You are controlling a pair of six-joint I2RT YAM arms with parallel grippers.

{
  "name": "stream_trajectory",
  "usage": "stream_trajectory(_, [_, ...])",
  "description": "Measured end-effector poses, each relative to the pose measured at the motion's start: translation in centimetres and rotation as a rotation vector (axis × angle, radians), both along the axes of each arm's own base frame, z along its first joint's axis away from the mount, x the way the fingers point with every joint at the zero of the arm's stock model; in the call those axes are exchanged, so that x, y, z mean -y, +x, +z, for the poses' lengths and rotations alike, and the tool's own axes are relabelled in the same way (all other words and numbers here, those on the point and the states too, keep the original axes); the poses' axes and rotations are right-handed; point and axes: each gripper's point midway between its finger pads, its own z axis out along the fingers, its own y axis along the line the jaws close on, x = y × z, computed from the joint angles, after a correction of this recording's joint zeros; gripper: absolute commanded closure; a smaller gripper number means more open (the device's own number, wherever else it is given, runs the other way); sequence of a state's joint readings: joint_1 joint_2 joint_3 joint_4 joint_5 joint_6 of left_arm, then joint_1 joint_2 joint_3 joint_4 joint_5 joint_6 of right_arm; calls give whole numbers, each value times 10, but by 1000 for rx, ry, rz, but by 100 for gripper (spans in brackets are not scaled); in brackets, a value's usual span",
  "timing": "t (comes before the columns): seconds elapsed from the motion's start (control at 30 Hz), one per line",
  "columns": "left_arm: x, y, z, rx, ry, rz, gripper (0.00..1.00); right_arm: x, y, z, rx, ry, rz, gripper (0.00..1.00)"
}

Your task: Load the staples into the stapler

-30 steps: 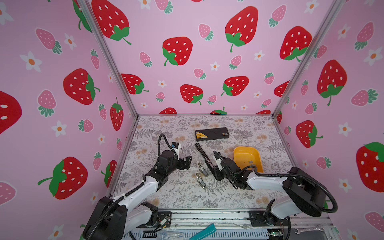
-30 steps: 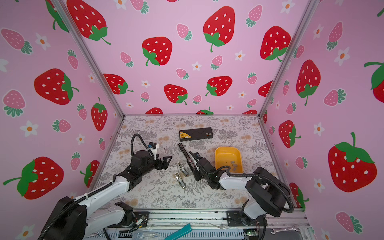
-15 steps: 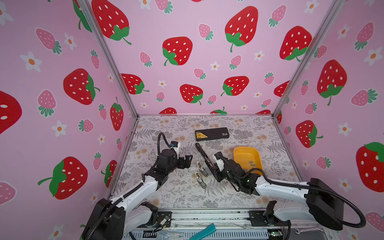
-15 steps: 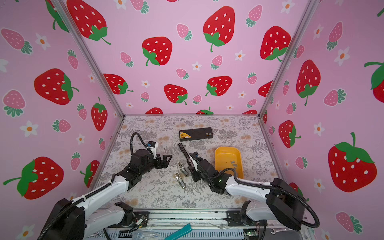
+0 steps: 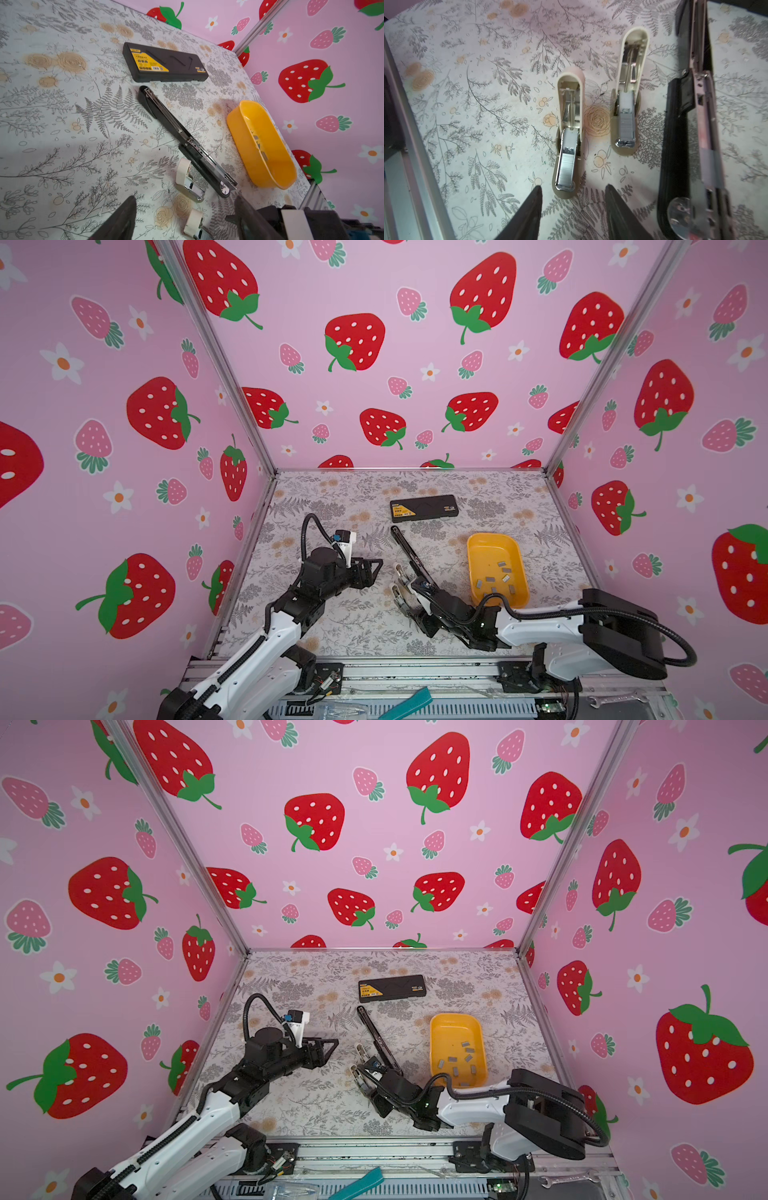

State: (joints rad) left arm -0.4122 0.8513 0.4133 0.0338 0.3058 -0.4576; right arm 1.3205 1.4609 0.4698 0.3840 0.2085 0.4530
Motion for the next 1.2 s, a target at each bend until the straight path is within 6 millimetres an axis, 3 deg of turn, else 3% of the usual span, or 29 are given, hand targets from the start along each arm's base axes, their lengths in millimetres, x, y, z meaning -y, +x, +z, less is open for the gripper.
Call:
stream_trajectory(0.13, [2, -9, -30, -73, 7, -23, 34, 0, -10, -26, -17, -39, 7, 49])
stream_trajectory(0.27, [3, -13, -50, -127, 17, -34, 38, -11, -12, -26, -2, 3, 1, 49])
stream_trajectory(0.43, [5, -10, -64, -165, 31, -38, 45, -21, -7, -27, 23, 39, -34, 59])
stream_trajectory(0.6, [7, -7, -76, -189, 45, -38, 45, -30, -12, -28, 43, 60, -36, 67])
stream_trajectory(0.93, [8, -4, -102, -237, 96, -29, 48, -32, -12, -28, 66, 67, -44, 69])
stream_trajectory(1.2, [34, -18, -96, -161, 139, -141, 48, -42, -9, -28, 100, 55, -29, 71])
